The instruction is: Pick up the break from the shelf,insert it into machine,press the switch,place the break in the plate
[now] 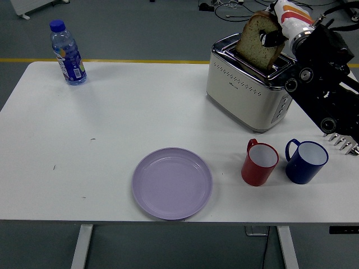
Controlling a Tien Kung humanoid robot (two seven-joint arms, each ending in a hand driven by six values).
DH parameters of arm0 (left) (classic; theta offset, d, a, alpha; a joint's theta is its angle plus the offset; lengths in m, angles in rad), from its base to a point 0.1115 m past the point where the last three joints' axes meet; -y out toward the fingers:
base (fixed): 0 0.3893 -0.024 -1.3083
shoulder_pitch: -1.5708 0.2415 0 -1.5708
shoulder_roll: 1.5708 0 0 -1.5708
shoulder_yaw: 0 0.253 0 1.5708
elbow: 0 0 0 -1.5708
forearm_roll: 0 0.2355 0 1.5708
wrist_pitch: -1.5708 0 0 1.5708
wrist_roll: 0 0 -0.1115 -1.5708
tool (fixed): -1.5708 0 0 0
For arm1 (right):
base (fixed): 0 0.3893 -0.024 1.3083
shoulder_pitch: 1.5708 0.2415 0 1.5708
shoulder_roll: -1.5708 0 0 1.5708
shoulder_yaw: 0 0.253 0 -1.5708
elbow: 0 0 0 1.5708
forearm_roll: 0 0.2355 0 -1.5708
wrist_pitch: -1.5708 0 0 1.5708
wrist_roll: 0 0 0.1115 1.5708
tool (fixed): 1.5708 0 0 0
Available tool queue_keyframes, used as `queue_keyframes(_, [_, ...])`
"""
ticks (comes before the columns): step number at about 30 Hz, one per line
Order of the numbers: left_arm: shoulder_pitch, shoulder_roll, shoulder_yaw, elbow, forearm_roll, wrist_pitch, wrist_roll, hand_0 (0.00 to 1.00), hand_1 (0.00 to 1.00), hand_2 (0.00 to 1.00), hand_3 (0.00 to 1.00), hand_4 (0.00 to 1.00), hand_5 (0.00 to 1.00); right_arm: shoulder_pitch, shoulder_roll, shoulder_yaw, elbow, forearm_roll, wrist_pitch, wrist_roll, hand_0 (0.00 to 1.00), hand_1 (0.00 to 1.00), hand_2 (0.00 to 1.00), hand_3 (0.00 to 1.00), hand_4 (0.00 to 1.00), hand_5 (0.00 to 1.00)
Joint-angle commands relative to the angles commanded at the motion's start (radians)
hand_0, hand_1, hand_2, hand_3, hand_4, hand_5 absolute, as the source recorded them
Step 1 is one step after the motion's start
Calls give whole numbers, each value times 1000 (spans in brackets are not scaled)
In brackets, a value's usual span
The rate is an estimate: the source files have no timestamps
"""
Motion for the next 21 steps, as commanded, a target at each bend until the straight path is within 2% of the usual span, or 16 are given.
queue_keyframes(1, [0, 0, 0, 0, 1, 0, 0, 674, 680, 717, 817, 540, 998, 1, 1, -2, -6, 3, 10, 0, 73, 99, 249, 417, 634, 2])
queue_keyframes(2, [0, 0, -1, 0, 2, 0, 0, 674, 680, 717, 817, 539, 998, 1, 3, -4, -12, 3, 22, 0, 88, 157, 289, 478, 629, 2])
queue_keyframes(7, [0, 0, 0, 0, 1, 0, 0, 674, 680, 717, 817, 539, 998, 2, 6, -14, -27, 5, 63, 17, 88, 157, 289, 478, 629, 2])
queue_keyframes(8, [0, 0, 1, 0, 0, 0, 0, 674, 680, 716, 817, 539, 998, 2, 6, -15, -28, 4, 67, 19, 160, 266, 413, 542, 559, 2])
queue_keyframes(13, [-1, 0, 2, 0, -1, 0, -1, 674, 680, 716, 817, 539, 998, 0, 7, -19, -31, 0, 114, 41, 160, 266, 413, 542, 559, 2])
queue_keyframes(14, [-1, 0, 3, 0, -2, 0, -1, 674, 680, 716, 817, 539, 998, 0, 8, -18, -30, 1, 118, 48, 354, 429, 519, 645, 620, 27])
queue_keyframes(19, [-1, 0, 6, 0, -5, 0, 0, 674, 680, 716, 817, 539, 998, 0, 8, -13, -28, 10, 123, 76, 354, 429, 519, 645, 620, 27])
queue_keyframes(20, [-1, 0, 7, 0, -6, 0, 0, 674, 679, 716, 816, 539, 998, 0, 8, -12, -28, 11, 122, 79, 693, 671, 771, 833, 729, 139])
queue_keyframes(21, [-1, 0, 7, 0, -5, 0, 0, 674, 679, 716, 816, 539, 998, 0, 8, -11, -28, 15, 118, 89, 693, 671, 771, 833, 729, 139])
